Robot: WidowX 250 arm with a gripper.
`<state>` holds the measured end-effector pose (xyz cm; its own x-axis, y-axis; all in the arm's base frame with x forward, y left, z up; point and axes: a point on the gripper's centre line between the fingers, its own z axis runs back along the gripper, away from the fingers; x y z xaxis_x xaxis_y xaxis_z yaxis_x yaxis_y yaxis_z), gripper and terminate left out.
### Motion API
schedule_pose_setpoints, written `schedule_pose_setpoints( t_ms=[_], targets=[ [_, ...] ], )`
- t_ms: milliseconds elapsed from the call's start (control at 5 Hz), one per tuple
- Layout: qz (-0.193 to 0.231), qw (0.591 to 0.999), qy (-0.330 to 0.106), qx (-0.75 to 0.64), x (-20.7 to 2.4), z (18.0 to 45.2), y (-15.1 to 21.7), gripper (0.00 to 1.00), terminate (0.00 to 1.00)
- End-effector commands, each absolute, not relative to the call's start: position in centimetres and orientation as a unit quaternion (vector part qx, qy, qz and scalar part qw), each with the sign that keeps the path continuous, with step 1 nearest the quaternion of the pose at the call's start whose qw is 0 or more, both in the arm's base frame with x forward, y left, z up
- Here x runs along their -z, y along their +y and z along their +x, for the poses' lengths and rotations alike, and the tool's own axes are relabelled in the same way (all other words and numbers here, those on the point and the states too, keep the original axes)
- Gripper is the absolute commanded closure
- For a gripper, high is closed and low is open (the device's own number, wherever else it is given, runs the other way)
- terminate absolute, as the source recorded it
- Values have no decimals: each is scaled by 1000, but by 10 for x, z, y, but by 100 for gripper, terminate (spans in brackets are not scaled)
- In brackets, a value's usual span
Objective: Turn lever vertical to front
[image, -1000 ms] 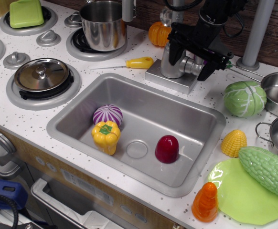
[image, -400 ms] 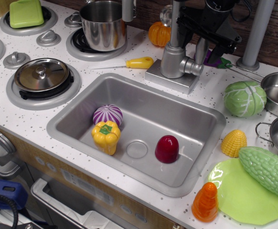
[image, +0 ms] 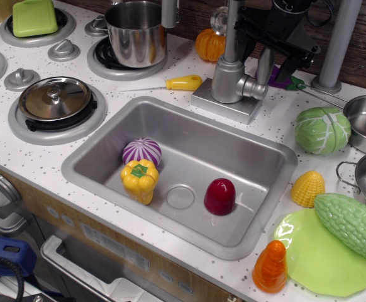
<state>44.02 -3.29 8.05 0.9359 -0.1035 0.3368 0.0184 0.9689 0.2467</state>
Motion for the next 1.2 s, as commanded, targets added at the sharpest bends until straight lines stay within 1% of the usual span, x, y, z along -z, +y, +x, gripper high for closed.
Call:
schedule_pose_setpoints(
  t_ms=[0,200,400,800,1000],
  targets=[
    [106,966,-233,35,-107,463,-29,100,0],
    [98,968,-231,29,-109,464,-29,100,0],
    [101,968,-230,18,-107,457,-32,100,0],
    [102,969,-226,-15,-102,431,-42,100,0],
    [103,967,-231,-21,-95,422,-39,100,0]
  ],
)
